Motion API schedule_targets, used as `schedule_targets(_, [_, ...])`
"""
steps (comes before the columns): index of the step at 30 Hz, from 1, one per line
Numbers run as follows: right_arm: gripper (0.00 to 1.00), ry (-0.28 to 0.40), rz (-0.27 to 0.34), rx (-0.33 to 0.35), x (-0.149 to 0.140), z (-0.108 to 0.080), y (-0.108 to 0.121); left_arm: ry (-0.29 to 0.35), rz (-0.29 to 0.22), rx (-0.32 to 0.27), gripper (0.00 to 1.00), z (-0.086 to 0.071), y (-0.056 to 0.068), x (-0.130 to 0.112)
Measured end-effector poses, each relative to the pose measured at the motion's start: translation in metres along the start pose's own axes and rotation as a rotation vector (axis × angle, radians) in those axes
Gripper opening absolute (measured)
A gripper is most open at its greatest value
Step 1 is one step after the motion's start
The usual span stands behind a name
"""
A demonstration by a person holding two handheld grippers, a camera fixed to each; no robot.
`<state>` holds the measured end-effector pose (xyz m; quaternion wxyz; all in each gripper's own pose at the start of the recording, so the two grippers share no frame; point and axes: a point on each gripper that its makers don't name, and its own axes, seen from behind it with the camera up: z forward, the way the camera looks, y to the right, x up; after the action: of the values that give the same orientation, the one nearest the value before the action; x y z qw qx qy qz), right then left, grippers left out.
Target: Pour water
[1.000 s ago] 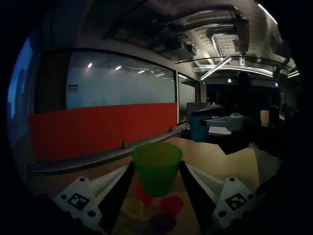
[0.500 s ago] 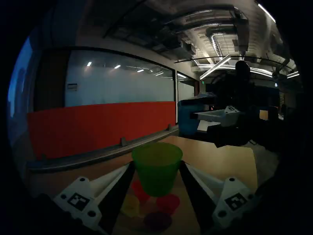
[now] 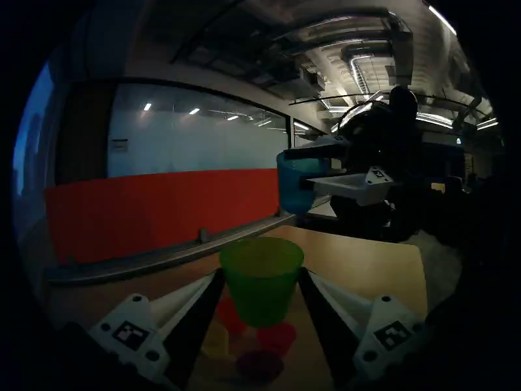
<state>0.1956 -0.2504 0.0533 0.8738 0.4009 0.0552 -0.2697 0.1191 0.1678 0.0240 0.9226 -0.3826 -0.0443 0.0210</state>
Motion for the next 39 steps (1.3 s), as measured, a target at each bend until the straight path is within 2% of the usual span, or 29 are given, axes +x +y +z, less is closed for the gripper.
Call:
schedule_targets(20, [0.93,0.002,-0.229,0.056,0.019,0.037,-0.008,0.000,0.012,-0.021,0.83,0.003,0.009,-0.002])
schedule_targets(39, [0.93,0.000,-0.440,0.057,0.035,0.058,0.000,0.012,0.010,-0.039,0.83,0.007,0.012,-0.001])
